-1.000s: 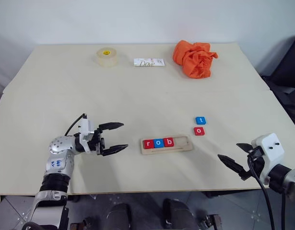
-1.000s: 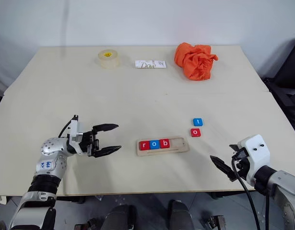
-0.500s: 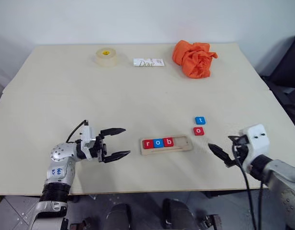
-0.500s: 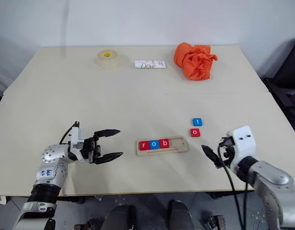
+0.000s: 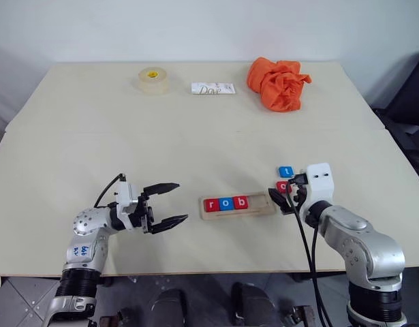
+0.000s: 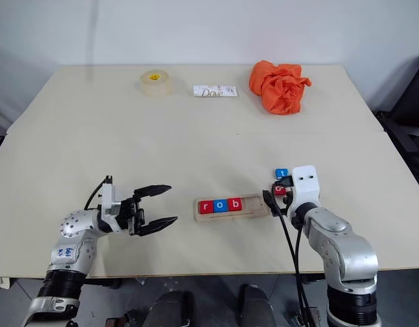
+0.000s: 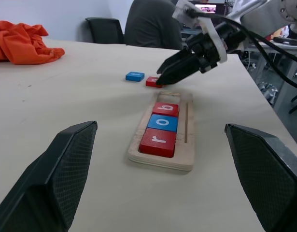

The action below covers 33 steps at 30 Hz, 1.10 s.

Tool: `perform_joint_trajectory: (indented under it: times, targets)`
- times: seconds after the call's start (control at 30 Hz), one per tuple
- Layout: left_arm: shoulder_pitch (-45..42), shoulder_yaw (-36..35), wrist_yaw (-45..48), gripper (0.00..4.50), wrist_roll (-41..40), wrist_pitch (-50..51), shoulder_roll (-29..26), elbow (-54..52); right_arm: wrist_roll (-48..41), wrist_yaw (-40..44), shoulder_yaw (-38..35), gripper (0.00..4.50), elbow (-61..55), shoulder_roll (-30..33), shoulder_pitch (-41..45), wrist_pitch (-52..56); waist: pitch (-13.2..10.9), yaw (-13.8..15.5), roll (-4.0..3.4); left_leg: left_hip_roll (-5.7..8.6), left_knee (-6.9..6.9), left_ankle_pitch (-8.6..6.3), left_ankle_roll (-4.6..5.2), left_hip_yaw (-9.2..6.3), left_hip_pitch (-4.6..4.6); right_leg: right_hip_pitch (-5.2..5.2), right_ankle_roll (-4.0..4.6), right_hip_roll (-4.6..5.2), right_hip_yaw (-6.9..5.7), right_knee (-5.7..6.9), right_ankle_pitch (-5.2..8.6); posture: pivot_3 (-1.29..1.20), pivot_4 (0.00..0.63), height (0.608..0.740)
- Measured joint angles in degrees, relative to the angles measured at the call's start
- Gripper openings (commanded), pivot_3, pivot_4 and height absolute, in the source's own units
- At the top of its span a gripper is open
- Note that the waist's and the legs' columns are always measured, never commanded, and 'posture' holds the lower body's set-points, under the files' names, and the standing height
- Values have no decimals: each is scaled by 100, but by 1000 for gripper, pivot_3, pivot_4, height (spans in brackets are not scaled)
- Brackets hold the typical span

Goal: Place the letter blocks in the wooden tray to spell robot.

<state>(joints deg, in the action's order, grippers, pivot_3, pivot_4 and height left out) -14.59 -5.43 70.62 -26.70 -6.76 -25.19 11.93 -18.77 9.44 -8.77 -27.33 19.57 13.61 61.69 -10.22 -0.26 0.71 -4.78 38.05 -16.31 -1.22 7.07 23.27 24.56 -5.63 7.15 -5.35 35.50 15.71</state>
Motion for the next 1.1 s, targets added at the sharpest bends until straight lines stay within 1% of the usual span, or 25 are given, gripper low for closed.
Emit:
perform_joint_trajectory:
  times: [0.13,0.33,0.43,0.63,0.67,0.8,0.97,1.1]
  targets:
    - [33,1,-48,4500,0,2,2,-18,202,-156,36,4476,418,-34,197,-198,0,-4,0,-1,-1,0,0,0,-1,2,0,0,-1,2,0,0,150,740]
    - [44,0,-110,4500,0,2,3,-29,275,-274,68,4476,531,-127,256,-240,0,-8,0,-1,-2,0,0,1,0,3,0,0,-1,1,0,0,150,740]
    - [101,0,-121,4500,0,1,3,-69,341,-286,110,3870,544,-126,256,-244,0,-9,0,-1,-2,0,0,2,-1,3,1,0,-1,1,0,0,150,740]
    - [133,0,-123,4500,0,0,3,-77,364,-282,225,1739,536,-127,251,-289,0,-10,-1,-1,-2,0,0,1,-1,1,0,0,-1,1,0,0,150,740]
    - [133,0,-118,4500,0,0,3,-75,390,-289,225,1451,530,-127,249,-298,0,-3,-1,-1,-2,0,0,1,-1,1,0,0,-1,1,0,0,150,740]
    - [117,3,-95,4500,0,-2,3,-55,420,-314,161,1449,439,-120,199,-256,0,-1,-1,-1,-2,0,0,1,0,2,0,0,-1,0,0,0,150,740]
    - [70,-13,-26,4500,-3,-11,-8,7,345,-229,-264,1449,-535,259,-225,363,-1,10,-2,-1,-6,-2,0,0,2,2,1,0,-2,-7,1,0,150,740]
    - [59,-16,23,4500,-3,-22,-13,31,239,-134,-393,1449,-980,268,-641,730,-1,-12,-2,-3,-8,-2,0,0,1,3,1,0,-3,-8,1,0,150,740]
